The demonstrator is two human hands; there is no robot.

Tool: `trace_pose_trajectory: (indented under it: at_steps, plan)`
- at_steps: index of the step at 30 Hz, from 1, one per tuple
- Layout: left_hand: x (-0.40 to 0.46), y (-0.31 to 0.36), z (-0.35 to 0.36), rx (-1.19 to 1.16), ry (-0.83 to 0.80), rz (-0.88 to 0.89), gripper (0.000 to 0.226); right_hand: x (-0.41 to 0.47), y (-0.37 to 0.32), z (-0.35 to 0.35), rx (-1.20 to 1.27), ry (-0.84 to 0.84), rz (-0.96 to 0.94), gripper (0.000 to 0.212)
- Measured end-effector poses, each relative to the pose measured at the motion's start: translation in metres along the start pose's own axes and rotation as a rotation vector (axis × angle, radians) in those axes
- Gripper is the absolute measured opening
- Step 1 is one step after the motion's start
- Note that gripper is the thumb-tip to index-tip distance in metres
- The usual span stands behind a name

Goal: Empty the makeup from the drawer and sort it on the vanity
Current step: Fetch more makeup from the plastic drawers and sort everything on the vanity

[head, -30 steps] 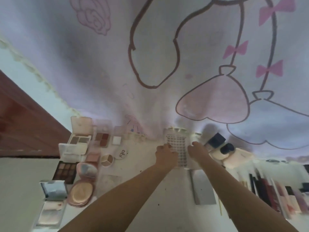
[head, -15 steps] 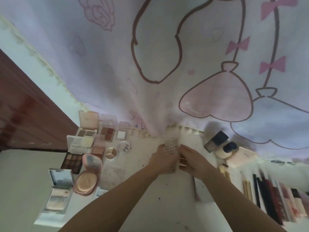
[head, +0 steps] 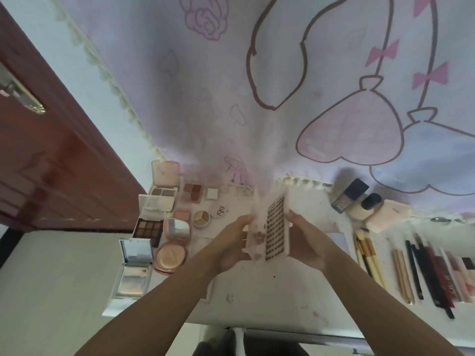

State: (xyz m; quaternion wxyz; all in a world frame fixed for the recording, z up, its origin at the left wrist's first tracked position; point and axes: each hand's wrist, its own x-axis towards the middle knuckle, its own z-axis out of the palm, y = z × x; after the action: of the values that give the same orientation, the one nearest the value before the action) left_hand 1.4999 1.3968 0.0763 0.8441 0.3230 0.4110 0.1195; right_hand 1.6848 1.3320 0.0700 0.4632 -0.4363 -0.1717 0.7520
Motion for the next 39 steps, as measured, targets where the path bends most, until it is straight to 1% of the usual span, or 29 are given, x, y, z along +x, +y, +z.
trace_pose_trajectory:
  at_steps: [2,5,6,8,10,13,14,16,17,18,19,21,24,28,32,35,37,39]
  plan:
    - [-0.005,-0.001,-0.015,-0.221,-0.031,-0.006,0.046,-0.006,0.001,-0.011,0.083,0.017,-0.041,0.046]
    - [-0.007,-0.003,-0.033,-0.500,-0.013,0.054,0.052,-0.011,0.004,-0.031,0.177,0.179,-0.127,0.034]
    - [-0.005,-0.003,-0.036,-0.537,0.021,0.083,0.050,-0.011,0.006,-0.037,0.200,0.231,-0.139,0.030]
    - [0.001,-0.002,-0.039,-0.517,0.138,0.123,0.036,-0.008,0.006,-0.045,0.163,0.322,-0.143,0.030]
    - [0.013,0.000,-0.036,-0.391,0.310,0.158,0.027,-0.001,0.005,-0.052,0.066,0.410,-0.152,0.031]
    - [0.034,0.007,-0.026,-0.046,0.610,0.251,0.025,0.013,0.000,-0.057,-0.061,0.543,-0.184,0.034]
    - [0.042,0.011,-0.024,0.123,0.694,0.271,0.026,0.020,-0.003,-0.059,-0.098,0.584,-0.184,0.034]
    - [0.057,0.020,-0.025,0.623,0.824,0.279,0.030,0.033,-0.010,-0.064,-0.159,0.647,-0.171,0.034]
    - [0.064,0.024,-0.027,0.875,0.854,0.262,0.032,0.040,-0.013,-0.068,-0.184,0.671,-0.162,0.035]
    - [0.070,0.028,-0.030,1.063,0.869,0.229,0.034,0.046,-0.017,-0.070,-0.204,0.689,-0.154,0.036]
    - [0.076,0.031,-0.032,1.187,0.876,0.187,0.035,0.051,-0.020,-0.072,-0.227,0.704,-0.148,0.037]
    - [0.085,0.035,-0.036,1.347,0.888,0.119,0.036,0.059,-0.024,-0.075,-0.292,0.722,-0.143,0.037]
    - [0.094,0.037,-0.036,1.483,0.892,0.096,0.035,0.068,-0.027,-0.077,-0.363,0.745,-0.153,0.033]
    - [0.098,0.031,-0.035,1.590,0.881,0.079,0.034,0.074,-0.030,-0.077,-0.463,0.818,-0.172,0.025]
    - [0.098,0.029,-0.036,1.596,0.863,0.078,0.034,0.076,-0.032,-0.078,-0.695,0.861,-0.166,0.033]
    - [0.095,0.032,-0.038,1.600,0.861,0.099,0.033,0.072,-0.038,-0.079,-0.813,0.872,-0.129,0.031]
    - [0.091,0.032,-0.037,1.592,0.873,0.142,0.035,0.065,-0.043,-0.079,-0.887,0.855,-0.086,0.026]
    - [0.085,0.028,-0.030,1.575,0.875,0.235,0.041,0.050,-0.049,-0.081,-0.973,0.833,-0.031,0.038]
